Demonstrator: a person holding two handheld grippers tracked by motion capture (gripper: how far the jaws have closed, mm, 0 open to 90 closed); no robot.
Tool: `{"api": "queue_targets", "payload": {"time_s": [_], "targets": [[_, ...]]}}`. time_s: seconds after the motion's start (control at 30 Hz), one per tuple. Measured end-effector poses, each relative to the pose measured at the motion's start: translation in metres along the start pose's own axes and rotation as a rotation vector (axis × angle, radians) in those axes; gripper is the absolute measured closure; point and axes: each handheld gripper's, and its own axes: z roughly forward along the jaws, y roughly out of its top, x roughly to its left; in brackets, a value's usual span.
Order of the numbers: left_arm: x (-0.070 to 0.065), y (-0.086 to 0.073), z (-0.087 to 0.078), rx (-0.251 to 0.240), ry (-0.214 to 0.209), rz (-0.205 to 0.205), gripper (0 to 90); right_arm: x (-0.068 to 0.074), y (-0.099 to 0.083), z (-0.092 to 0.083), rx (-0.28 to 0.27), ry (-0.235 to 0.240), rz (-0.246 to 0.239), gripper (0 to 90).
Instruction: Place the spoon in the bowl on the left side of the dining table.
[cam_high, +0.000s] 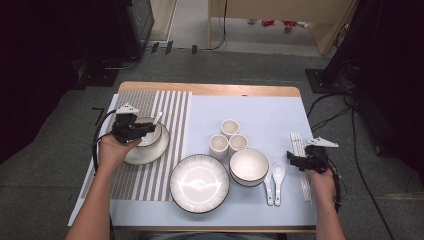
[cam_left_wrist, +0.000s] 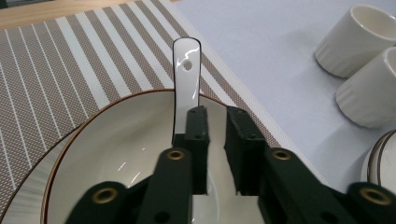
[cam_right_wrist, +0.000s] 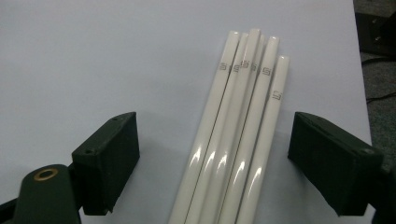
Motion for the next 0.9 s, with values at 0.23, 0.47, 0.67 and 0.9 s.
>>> {"api": "queue_targets", "payload": {"time_s": [0.23,0.47,0.67,0.9], "targets": [[0.001,0.008,0.006,0.008,0.001,-0.004,90.0,0.000,0.000,0.000,0.000,0.000,0.000,16.0],[0.000,0.009,0.015,0.042,-0.004,0.005,90.0,0.000,0.000,0.000,0.000,-0.001,-0.001,16.0],[0.002,0.007,0.020,0.070,-0.005,-0.005,90.0,0.000,0.000,0.000,-0.001,-0.003,-0.001,16.0],[0.000,0.007,0.024,0.082,0.003,0.002,87.4,0.000,0.000,0.000,0.000,-0.002,-0.001,16.0]]}}
